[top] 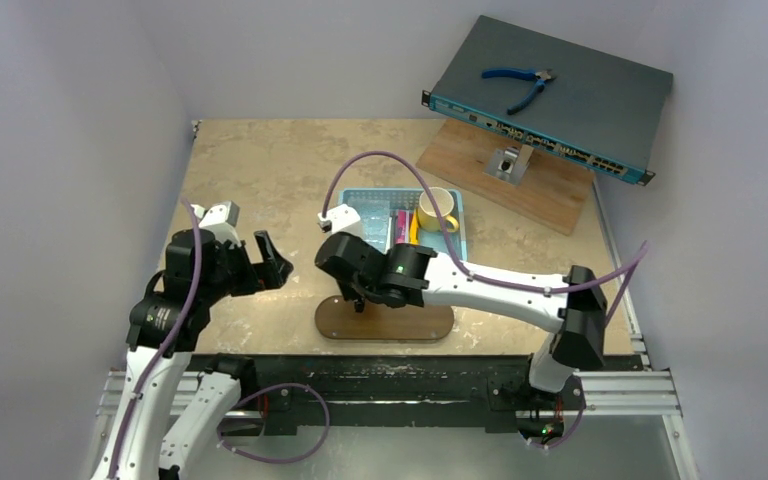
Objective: Prepare toiletry sets of a toothbrush and toothpaste on the tray
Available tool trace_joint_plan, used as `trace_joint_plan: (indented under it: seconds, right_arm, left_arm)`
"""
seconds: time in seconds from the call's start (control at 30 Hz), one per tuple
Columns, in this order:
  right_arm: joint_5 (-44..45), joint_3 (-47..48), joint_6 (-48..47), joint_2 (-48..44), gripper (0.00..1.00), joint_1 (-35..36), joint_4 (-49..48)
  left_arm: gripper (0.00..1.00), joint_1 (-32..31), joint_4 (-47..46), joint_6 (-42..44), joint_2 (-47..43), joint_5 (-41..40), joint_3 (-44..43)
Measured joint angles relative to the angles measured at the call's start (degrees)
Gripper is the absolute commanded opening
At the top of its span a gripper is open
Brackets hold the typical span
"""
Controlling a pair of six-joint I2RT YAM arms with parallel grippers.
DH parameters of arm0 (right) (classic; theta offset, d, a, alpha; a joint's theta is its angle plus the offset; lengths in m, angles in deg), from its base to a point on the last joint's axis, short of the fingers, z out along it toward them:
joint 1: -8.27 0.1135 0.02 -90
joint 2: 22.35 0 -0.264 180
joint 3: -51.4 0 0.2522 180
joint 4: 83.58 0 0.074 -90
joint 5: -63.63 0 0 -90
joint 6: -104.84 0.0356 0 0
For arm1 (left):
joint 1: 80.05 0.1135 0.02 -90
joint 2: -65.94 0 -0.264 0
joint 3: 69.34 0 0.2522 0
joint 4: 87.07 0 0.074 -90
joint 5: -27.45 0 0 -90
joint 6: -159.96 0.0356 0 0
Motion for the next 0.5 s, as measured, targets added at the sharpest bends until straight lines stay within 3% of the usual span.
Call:
trace_joint_plan:
  seconds: [0.5]
  right_arm:
    - [6.23, 13.79, 16.46, 15.17, 0.00, 5.16, 8.59]
  left_arm:
    - [1.00, 0.02, 6.56, -6.40, -7.87, -22.38, -0.31]
